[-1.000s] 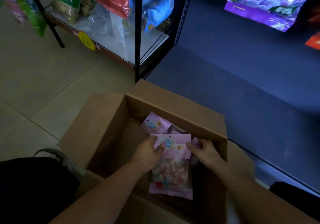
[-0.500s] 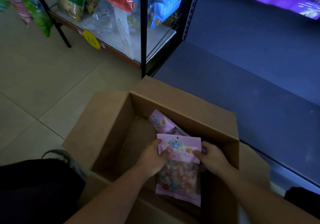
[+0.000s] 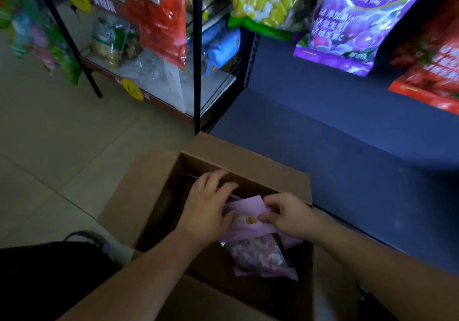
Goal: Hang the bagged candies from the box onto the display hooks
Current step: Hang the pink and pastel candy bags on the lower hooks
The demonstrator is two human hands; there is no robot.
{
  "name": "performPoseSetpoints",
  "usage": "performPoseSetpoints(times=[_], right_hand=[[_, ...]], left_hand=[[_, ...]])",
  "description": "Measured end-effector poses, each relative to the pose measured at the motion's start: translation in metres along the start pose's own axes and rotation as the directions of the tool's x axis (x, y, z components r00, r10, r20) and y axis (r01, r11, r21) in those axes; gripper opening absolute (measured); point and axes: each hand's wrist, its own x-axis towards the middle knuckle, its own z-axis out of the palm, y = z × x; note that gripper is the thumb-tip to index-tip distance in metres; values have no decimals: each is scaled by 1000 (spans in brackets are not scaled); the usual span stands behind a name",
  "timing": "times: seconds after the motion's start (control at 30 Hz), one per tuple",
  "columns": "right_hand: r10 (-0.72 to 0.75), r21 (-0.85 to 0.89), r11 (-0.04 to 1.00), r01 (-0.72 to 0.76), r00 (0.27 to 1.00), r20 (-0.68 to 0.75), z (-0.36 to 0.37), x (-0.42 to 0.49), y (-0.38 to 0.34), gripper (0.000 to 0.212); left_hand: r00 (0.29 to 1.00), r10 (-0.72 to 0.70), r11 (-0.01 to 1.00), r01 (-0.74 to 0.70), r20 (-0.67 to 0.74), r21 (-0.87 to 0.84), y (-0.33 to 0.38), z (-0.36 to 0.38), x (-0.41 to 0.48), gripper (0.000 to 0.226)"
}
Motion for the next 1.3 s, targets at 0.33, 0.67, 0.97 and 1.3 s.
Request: performPoseSetpoints(times=[0.33, 0.67, 0.97, 1.3], right_hand=[[-15, 297, 949, 107, 955, -296, -89, -93, -53, 26], [10, 427, 897, 116, 959, -283, -113, -104, -45, 21], [119, 512, 850, 123, 903, -414, -128, -97, -19, 8], [281, 570, 786, 237, 686, -672, -173, -119, -13, 7]], left_hand=[[984, 107, 994, -108, 143, 5, 64, -126, 37, 40], [987, 49, 986, -22, 155, -168, 76, -127, 40, 36], [996, 37, 963, -14, 79, -268, 66, -139, 57, 23], [994, 32, 955, -1, 101, -296, 70, -157, 60, 33]])
